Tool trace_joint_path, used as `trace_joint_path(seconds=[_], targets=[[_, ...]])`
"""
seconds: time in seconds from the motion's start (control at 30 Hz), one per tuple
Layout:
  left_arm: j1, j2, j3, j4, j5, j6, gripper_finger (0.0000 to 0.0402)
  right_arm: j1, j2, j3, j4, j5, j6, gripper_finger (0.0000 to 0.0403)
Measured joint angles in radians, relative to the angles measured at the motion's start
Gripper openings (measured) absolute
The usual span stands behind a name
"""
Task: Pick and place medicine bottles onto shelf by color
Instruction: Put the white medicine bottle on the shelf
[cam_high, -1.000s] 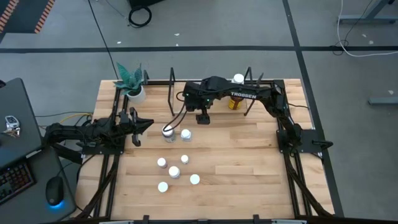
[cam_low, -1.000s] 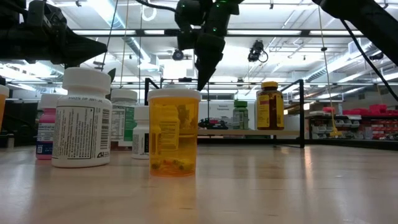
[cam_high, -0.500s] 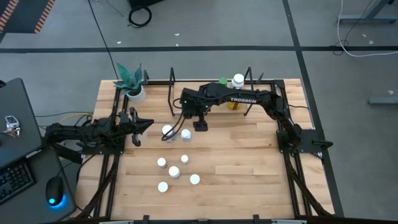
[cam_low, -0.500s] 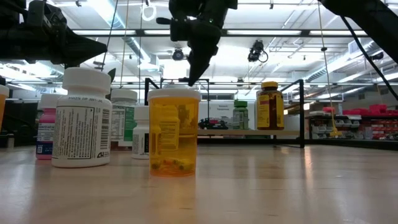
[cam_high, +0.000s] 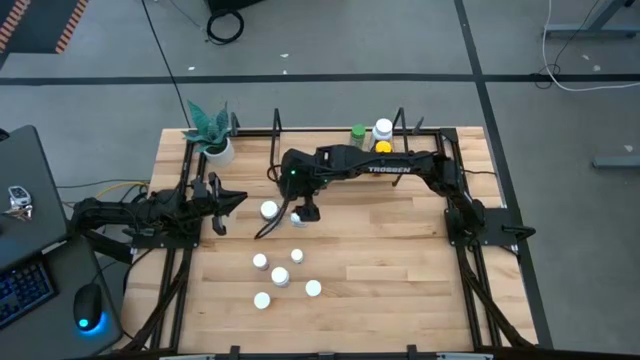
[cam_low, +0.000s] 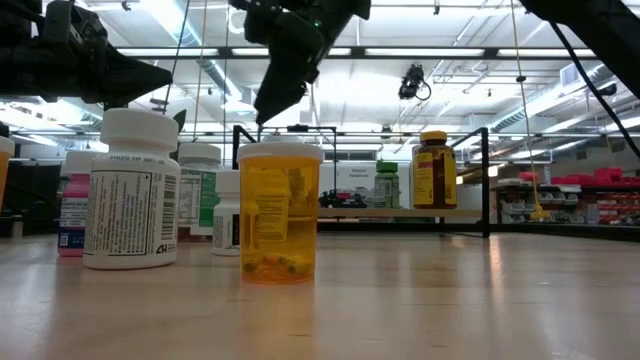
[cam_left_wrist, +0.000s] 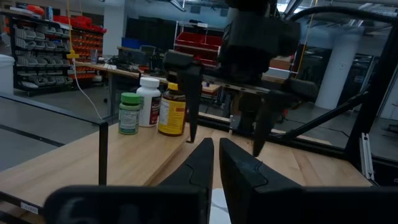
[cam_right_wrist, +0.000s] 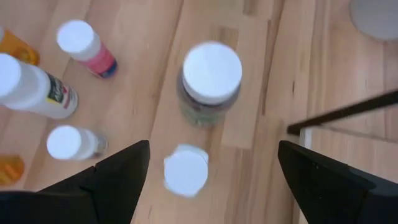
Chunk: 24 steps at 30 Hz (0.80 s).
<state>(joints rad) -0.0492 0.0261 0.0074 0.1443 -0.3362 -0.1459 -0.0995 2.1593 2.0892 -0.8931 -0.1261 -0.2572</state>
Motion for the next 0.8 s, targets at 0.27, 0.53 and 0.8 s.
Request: trace_joint_path(seconds=[0.27, 0.53, 0.8], targets=[[0.000, 0.000, 0.000, 0.000, 0.000, 0.000, 0.0036, 0.023, 0.000, -0.003, 0.130, -0.033, -0.030, 0.0363], [0.000, 0.000, 0.000, 0.000, 0.000, 0.000, 0.0040, 0.039, -0.001, -0.104, 0.272, -0.033, -0.057, 0.0363], [0.000, 0.000, 0.000, 0.000, 0.000, 0.000, 0.0030, 0.064, 0.000, -0.135, 0.242, -0.018, -0.067, 0.0363]])
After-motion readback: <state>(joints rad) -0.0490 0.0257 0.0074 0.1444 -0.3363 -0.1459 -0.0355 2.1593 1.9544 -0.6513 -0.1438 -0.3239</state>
